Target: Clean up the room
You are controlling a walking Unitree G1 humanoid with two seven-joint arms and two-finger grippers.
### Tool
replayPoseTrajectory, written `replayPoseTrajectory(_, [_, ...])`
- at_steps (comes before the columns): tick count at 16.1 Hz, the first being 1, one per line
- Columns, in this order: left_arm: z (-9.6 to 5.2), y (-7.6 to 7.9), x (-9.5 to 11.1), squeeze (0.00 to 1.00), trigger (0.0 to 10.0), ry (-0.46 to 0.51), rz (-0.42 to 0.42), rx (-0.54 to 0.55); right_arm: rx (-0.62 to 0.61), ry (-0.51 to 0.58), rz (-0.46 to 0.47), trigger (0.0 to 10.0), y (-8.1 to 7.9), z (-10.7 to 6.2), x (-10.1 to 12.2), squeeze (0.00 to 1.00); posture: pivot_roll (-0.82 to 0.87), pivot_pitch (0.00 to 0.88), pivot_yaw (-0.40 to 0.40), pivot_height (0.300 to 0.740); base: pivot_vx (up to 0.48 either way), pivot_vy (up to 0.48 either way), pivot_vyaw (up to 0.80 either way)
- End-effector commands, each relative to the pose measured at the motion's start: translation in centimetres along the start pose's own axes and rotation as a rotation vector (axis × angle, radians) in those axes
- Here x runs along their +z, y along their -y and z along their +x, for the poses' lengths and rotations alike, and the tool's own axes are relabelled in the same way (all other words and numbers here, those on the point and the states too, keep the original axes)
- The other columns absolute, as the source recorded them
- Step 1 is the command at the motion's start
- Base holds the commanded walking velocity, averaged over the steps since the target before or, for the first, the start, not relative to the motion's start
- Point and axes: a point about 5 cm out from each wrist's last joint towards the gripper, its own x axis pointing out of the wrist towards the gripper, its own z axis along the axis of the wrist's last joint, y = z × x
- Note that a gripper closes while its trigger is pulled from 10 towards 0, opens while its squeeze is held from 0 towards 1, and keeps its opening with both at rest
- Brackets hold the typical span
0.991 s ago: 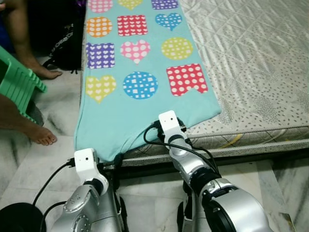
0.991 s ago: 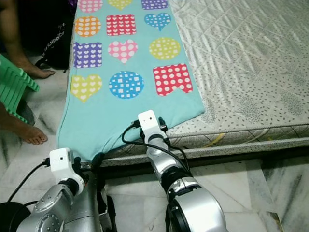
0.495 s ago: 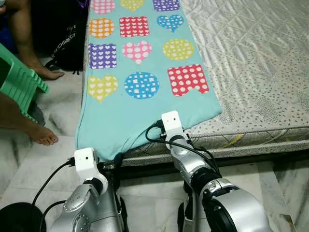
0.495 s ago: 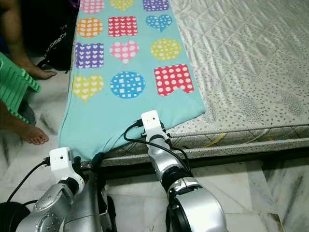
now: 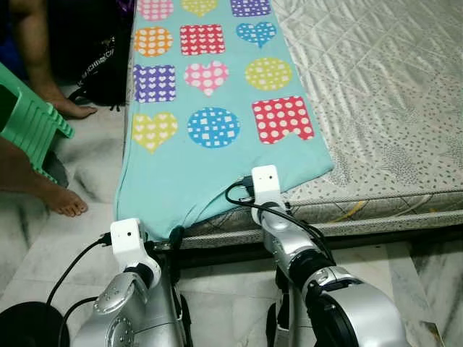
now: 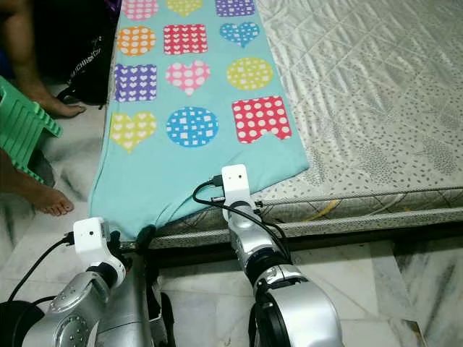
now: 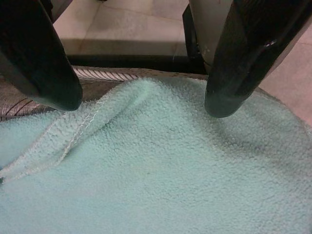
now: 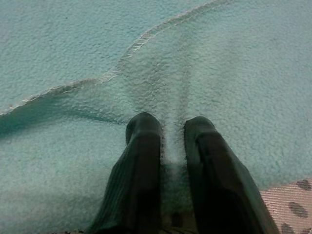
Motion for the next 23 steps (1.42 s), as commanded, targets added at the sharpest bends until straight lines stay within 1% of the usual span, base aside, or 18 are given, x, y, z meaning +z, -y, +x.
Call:
replayPoseTrajectory(1, [-0.2, -0.8, -0.7, 0.0, 10.0, -0.035, 0.0, 0.024, -0.014, -0.036, 0.037, 0.0, 0.5, -0.2, -1.3, 0.0, 0.02, 0.285, 0.009, 0.551, 0.0, 0.0, 0.0])
replayPoseTrajectory(4, [-0.3, -0.8, -0.5, 0.0, 10.0, -0.025, -0.002, 0.022, -0.001, 0.012, 0.096, 0.0, 0.6, -0.3, -0.9, 0.0, 0.01, 0.285, 0.01, 0.551, 0.0, 0.0, 0.0])
replayPoseTrajectory(7, [-0.7, -0.8, -0.3, 0.0, 10.0, -0.029, 0.0, 0.009, 0.003, 0.06, 0.131, 0.0, 1.0, -0.3, -0.4, 0.0, 0.01, 0.282, 0.014, 0.551, 0.0, 0.0, 0.0])
replayPoseTrajectory(9, [-1.2, -0.6, 0.0, 0.0, 10.0, -0.028, 0.038, -0.067, -0.001, 0.095, 0.141, 0.0, 1.6, -0.4, 0.1, 0.0, 0.01, 0.283, 0.015, 0.551, 0.0, 0.0, 0.0])
replayPoseTrajectory(10, [-1.3, -0.4, 0.0, 0.0, 10.0, -0.028, 0.041, -0.09, -0.001, 0.101, 0.141, 0.0, 1.7, -0.4, 0.1, 0.0, 0.01, 0.281, 0.015, 0.551, 0.0, 0.0, 0.0])
replayPoseTrajectory(11, [-1.7, 0.2, 0.2, 0.0, 10.0, -0.027, 0.053, -0.155, -0.004, 0.12, 0.143, 0.0, 2.4, -0.6, 0.1, 0.0, 0.01, 0.28, 0.017, 0.551, 0.0, 0.0, 0.0])
replayPoseTrajectory(14, [-1.8, 0.8, 0.4, 0.0, 10.0, -0.027, 0.09, -0.19, -0.02, 0.153, 0.134, 0.0, 3.6, -1.1, -0.1, 0.0, 0.0, 0.274, 0.018, 0.551, 0.0, 0.0, 0.0])
replayPoseTrajectory(16, [-1.9, 0.9, 0.4, 0.0, 10.0, -0.028, 0.083, -0.208, -0.035, 0.166, 0.128, 0.0, 5.1, -2.0, -0.6, 0.0, -0.01, 0.272, 0.023, 0.551, 0.0, 0.0, 0.0])
replayPoseTrajectory(19, [-2.0, 0.9, 0.4, 0.0, 10.0, -0.037, 0.088, -0.222, -0.011, 0.118, 0.117, 0.0, 6.0, -3.8, -1.7, 0.0, -0.01, 0.27, 0.03, 0.551, 0.0, 0.0, 0.0])
replayPoseTrajectory(21, [-1.9, 0.7, 0.4, 0.0, 10.0, -0.043, 0.094, -0.228, 0.018, 0.056, 0.108, 0.0, 6.0, -5.9, -2.8, 0.0, -0.02, 0.265, 0.033, 0.551, 0.0, 0.0, 0.0])
replayPoseTrajectory(23, [-1.8, 0.6, 0.4, 0.0, 10.0, -0.049, 0.099, -0.23, 0.025, 0.012, 0.119, 0.0, 5.7, -7.4, -3.5, 0.0, -0.02, 0.261, 0.036, 0.551, 0.0, 0.0, 0.0])
